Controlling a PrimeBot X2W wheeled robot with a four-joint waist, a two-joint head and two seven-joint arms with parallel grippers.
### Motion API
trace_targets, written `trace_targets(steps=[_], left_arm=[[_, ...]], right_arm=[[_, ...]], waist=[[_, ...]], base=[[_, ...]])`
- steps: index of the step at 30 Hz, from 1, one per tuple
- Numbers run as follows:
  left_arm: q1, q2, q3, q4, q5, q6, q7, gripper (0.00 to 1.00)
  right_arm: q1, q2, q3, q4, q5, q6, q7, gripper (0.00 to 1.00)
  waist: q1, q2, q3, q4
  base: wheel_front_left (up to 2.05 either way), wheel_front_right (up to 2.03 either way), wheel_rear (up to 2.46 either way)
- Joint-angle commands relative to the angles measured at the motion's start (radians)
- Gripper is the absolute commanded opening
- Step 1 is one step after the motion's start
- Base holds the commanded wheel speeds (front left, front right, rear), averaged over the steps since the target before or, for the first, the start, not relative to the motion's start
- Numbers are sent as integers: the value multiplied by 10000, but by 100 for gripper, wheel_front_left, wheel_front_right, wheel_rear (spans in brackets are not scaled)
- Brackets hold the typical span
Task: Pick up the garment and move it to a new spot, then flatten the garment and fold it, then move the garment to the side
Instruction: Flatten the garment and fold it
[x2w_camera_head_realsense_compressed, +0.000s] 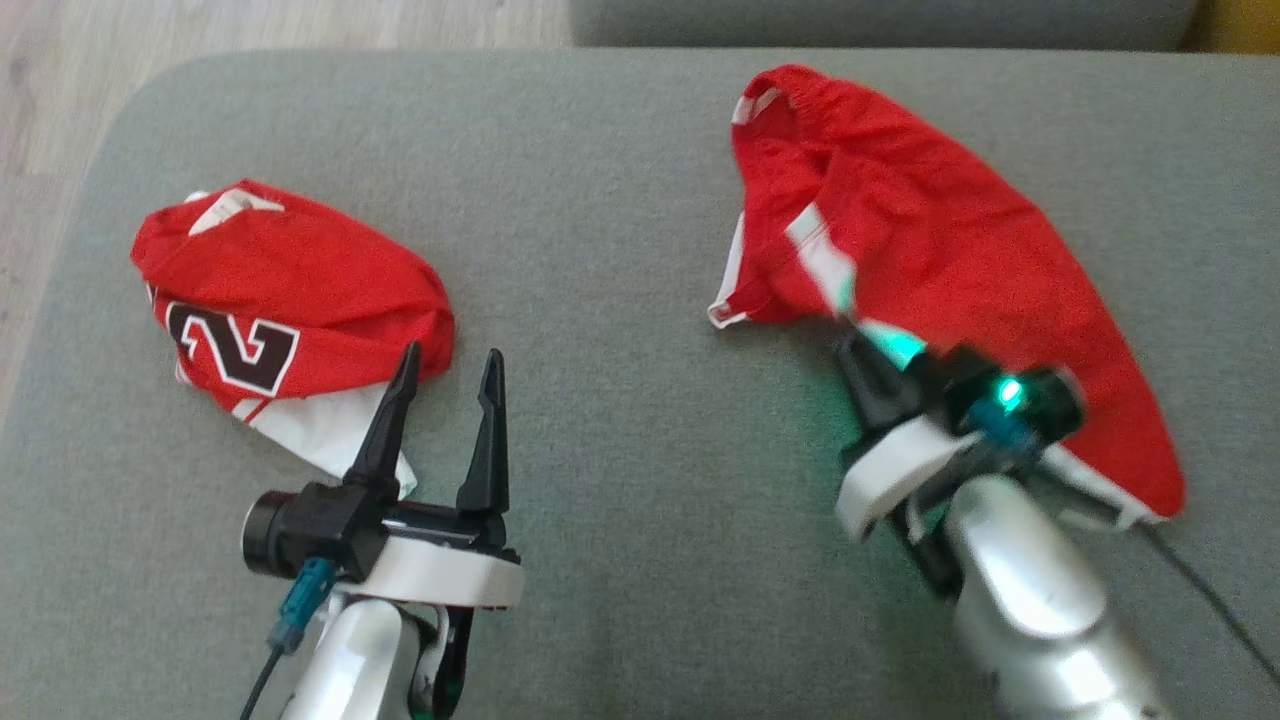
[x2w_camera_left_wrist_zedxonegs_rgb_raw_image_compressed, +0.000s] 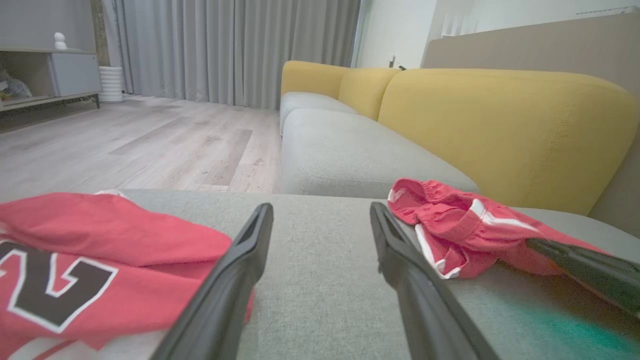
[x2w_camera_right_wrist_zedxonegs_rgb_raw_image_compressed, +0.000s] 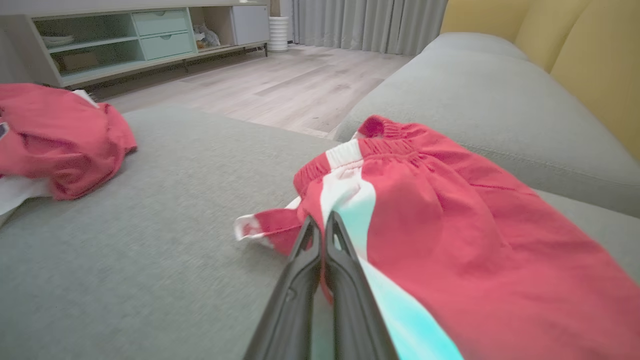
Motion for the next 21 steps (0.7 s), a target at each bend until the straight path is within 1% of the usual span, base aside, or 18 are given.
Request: trace_targets(steps=[1,5,11,16,20,21], left_arm=[[-219,12,345,-246,-4,7,-93,100],[-44,12,377,-180,28,-12,-93,100],[196,12,470,-103,90,-49,-93,100],[300,12,499,-105,118,-70,-93,100],[363,12,509,-94,144,-99,-93,100],[366,12,505,-86,147,-103,-93,100]], right_arm=[[203,65,525,-406,207,67,-106,0],[688,7,1859,-760,938,67,-107,0],[990,-408,3595,-893,2094,67,-1,0],[1071,-701,4568,-1009,2820,67,214,0],[1084,-874,4936,-1060,3172,67,269,0],[1062,-913,4878,-1055,3173,67,240,36]], waist=[[0,0,-245,-188],[0,0,-626,-405],[0,0,-1018,-625],[0,0,-1113,-690],[0,0,-1131,-721],[0,0,-1134,-722]], base=[[0,0,0],[0,0,0],[0,0,0],[0,0,0],[0,0,0],[0,0,0]])
